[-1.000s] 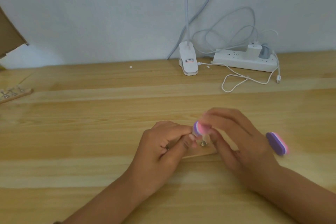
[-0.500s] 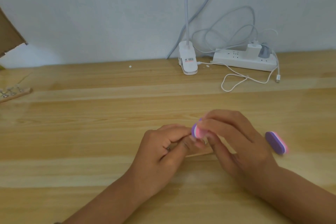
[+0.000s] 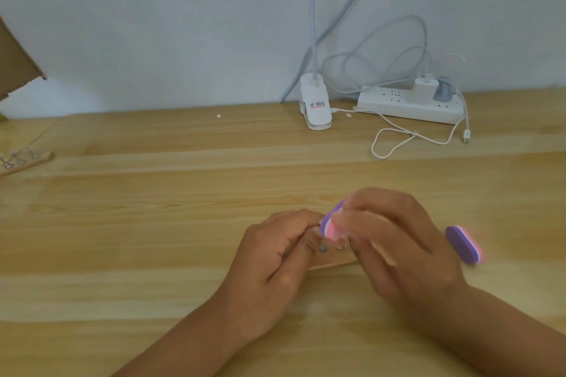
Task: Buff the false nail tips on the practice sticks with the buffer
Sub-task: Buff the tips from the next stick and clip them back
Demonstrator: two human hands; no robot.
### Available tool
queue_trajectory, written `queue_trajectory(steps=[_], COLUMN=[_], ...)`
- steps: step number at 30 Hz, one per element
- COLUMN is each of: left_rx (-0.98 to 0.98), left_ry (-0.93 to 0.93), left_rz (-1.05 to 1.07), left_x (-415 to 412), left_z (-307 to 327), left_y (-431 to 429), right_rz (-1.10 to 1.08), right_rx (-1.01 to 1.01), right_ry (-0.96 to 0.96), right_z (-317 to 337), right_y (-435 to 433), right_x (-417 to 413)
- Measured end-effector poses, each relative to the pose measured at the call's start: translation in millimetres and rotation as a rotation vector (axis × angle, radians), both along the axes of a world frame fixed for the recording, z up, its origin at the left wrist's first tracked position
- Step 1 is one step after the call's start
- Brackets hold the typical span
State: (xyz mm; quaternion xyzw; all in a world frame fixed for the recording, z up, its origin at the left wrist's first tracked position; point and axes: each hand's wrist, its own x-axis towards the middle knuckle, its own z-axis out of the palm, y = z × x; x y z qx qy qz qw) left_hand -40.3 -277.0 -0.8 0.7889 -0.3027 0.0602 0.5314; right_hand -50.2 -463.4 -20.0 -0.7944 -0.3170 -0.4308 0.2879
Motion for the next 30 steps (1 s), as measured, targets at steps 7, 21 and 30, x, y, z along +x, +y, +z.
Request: queue_trajectory(steps=[7, 21, 30], left_rx=[0.082, -0.011, 0.016], left_ry=[-0.133, 0.040, 0.034], left_rz=[0.045, -0.129, -0.135], left_x=[-2.6, -0.7, -1.1], left_z=[1.8, 2.2, 2.2], left_y=[0.8, 1.9, 1.2], right_rz=[-0.044, 0.110, 0.114], right_rx=[0.037, -0.002, 0.043], right_ry=[-0.007, 0.060, 0.133], right_z=[3.2, 1.6, 2.1], right_y=[-5.2, -7.5, -1.9], right_x=[2.7, 4.0, -1.0])
